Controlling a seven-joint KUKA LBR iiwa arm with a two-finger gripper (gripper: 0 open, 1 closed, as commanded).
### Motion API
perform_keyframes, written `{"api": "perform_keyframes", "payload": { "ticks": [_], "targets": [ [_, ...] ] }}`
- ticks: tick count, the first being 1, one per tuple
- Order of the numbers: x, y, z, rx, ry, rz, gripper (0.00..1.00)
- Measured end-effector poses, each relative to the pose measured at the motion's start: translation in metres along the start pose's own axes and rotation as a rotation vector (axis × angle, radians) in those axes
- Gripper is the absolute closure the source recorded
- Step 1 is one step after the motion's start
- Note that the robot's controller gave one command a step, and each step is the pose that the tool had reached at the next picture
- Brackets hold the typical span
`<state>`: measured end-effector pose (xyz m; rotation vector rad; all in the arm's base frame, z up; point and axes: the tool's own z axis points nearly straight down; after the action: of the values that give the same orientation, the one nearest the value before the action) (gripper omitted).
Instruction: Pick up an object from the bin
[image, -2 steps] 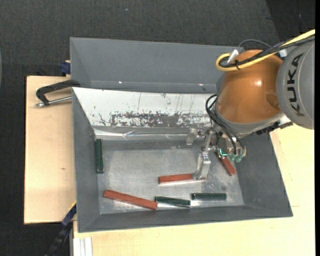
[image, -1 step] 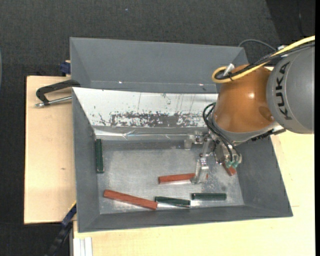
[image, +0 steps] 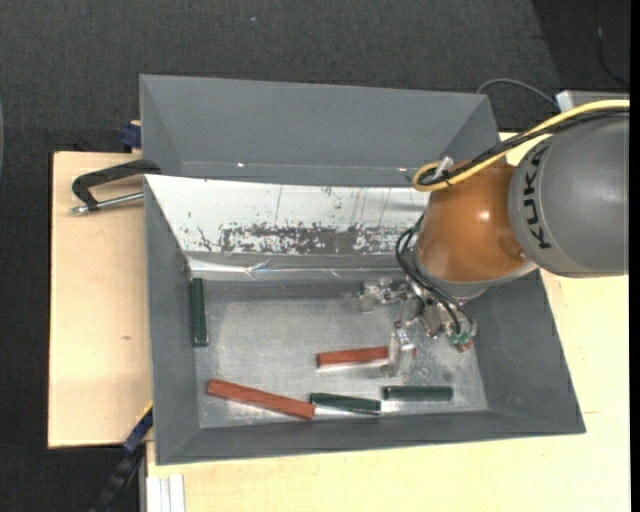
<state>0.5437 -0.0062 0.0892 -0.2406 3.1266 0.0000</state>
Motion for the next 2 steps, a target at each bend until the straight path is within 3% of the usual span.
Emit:
{"api": "perform_keyframes", "payload": {
  "ticks": [1, 2],
  "targets": [
    [0.0429, 0.0406, 0.0171, -0.002, 0.005, -0.02, 1.0],
    [0.0429, 0.0406, 0.0171, -0.002, 0.005, -0.02, 1.0]
  ]
}}
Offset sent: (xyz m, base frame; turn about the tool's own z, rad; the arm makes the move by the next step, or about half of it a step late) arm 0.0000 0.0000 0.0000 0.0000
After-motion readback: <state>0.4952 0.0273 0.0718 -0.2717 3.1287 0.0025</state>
